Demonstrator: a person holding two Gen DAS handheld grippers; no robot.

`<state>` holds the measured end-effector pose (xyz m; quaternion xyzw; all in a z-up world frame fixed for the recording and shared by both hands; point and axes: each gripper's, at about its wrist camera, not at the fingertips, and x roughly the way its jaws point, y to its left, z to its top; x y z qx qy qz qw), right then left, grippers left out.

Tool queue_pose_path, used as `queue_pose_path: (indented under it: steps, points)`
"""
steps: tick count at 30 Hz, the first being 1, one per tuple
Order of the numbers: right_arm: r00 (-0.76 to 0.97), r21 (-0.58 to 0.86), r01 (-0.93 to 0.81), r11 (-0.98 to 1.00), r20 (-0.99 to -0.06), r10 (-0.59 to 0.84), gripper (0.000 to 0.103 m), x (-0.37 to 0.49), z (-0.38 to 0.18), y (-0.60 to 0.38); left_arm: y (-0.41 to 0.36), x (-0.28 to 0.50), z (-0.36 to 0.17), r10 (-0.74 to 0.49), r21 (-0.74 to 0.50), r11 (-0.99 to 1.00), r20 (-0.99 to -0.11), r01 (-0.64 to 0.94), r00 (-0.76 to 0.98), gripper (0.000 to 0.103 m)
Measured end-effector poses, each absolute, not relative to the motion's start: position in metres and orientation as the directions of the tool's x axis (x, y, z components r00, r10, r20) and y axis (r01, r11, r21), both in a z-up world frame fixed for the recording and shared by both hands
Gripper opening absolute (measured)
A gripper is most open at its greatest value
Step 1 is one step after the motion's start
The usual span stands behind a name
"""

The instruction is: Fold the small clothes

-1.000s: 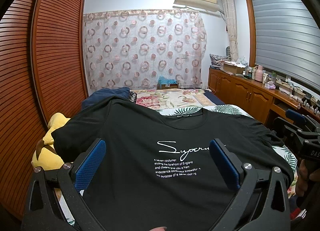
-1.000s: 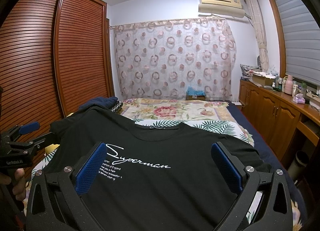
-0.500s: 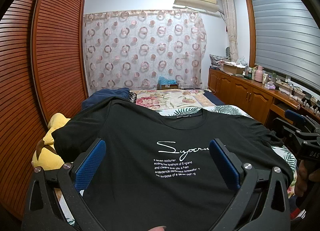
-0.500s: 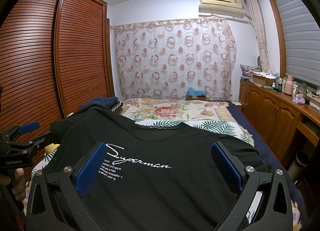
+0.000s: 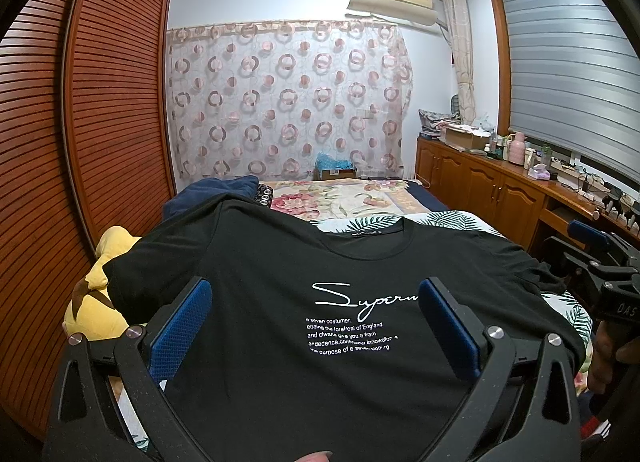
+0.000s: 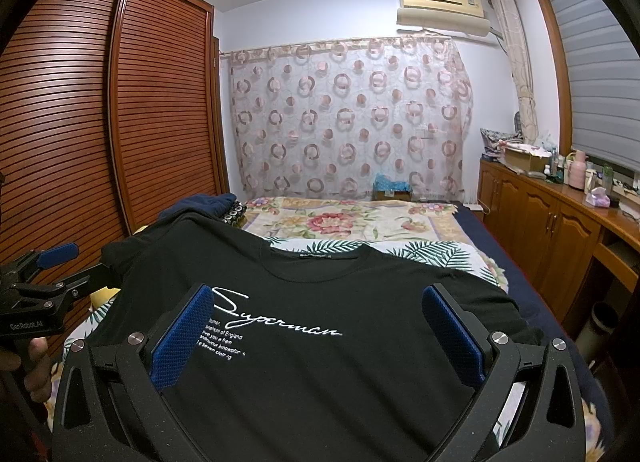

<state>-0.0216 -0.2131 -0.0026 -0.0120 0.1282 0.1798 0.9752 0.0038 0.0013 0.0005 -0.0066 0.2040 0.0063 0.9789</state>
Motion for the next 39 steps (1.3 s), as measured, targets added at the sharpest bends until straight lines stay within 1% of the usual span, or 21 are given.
queue_pose_path:
  steps: [28, 33, 39]
  points:
    - [0.902, 0.021, -0.359, 0.933, -0.249, 0.353, 0.103, -0.023, -0.003, -0.214, 0.002, 0.004, 0.000, 0.007, -0.012, 1.000, -0.401, -0.013, 0.916, 0.103]
    - [0.882, 0.023, -0.393, 0.919, -0.274, 0.384, 0.103, -0.016, -0.008, -0.210, 0.020, 0.007, -0.003, 0.001, -0.023, 1.000, -0.431, -0.012, 0.903, 0.103]
    - [0.850, 0.021, -0.440, 0.898, -0.311, 0.424, 0.103, 0.000, -0.011, -0.204, 0.041, 0.015, -0.015, 0.014, -0.004, 1.000, -0.469, -0.018, 0.883, 0.103]
